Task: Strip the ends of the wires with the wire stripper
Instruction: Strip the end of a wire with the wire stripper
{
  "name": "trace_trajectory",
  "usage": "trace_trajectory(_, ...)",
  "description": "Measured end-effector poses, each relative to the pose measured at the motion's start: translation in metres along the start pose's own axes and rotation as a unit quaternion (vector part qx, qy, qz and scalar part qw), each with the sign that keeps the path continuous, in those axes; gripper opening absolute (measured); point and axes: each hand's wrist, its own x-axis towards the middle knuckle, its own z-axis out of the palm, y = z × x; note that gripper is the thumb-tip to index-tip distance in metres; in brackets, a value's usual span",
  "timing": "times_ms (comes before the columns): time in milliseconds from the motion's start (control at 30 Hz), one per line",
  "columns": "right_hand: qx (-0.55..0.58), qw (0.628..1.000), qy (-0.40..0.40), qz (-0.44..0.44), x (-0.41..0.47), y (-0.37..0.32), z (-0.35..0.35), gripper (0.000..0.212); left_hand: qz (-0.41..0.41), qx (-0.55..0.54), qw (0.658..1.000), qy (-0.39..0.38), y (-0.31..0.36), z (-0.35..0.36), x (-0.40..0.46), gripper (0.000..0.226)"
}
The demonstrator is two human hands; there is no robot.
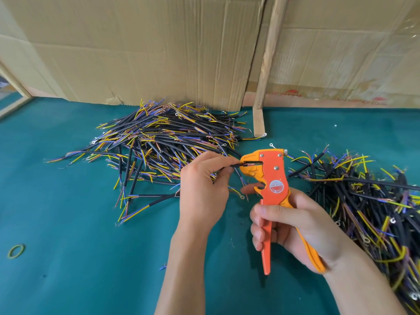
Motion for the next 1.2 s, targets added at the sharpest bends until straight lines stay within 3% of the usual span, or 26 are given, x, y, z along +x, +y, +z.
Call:
trace_trajectory(233,0.010,1.000,-0.004,-0.002,-0.0004,0.0003,-0.0006,0.033,-0.004,0.002,1.000,0.005,0.0009,0.0011,0.0003,0.027)
trace_trajectory(533,0.021,0.999,-0.027,0.003,-0.0007,-0.0009,-0.0019,0.045,0.003,0.013,1.000,0.013,0.0003,0.0011,0.0002,0.027)
trace_trajectory(1200,0.026,0.999,0.039,0.012,0.0009,0.0000,0.0065,0.033,0.008,0.023,1.000,0.017,0.0008,0.0023,0.0000,0.026)
